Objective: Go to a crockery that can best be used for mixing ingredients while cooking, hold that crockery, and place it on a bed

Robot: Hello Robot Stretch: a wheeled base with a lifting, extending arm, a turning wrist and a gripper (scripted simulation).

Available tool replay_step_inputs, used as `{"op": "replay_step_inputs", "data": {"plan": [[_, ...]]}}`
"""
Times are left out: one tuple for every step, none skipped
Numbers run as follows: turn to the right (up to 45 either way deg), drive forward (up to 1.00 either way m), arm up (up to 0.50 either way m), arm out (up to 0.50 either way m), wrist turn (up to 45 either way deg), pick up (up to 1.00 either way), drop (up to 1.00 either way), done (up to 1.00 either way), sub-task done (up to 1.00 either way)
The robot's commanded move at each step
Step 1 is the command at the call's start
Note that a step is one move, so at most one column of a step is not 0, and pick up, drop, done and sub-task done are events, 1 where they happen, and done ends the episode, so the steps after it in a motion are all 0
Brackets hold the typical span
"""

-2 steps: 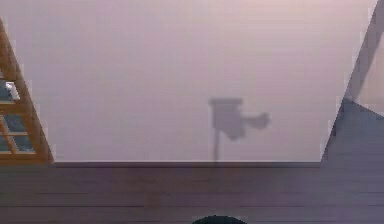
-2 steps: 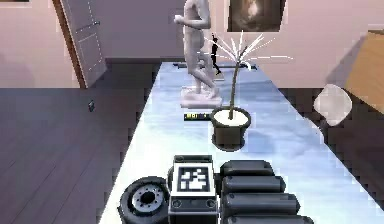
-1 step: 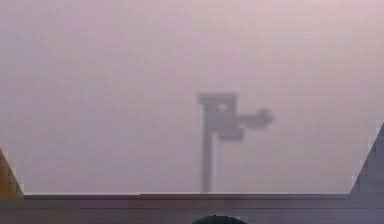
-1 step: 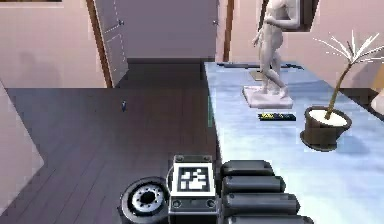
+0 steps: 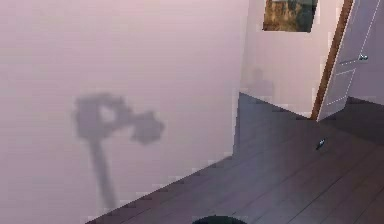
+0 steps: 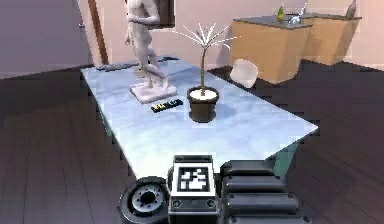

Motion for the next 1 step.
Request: {"op": "replay_step_inputs", "data": {"plan": [[0.0,0.6,0.0,0.0,0.0,0.0,0.0,0.0,0.0]]}}
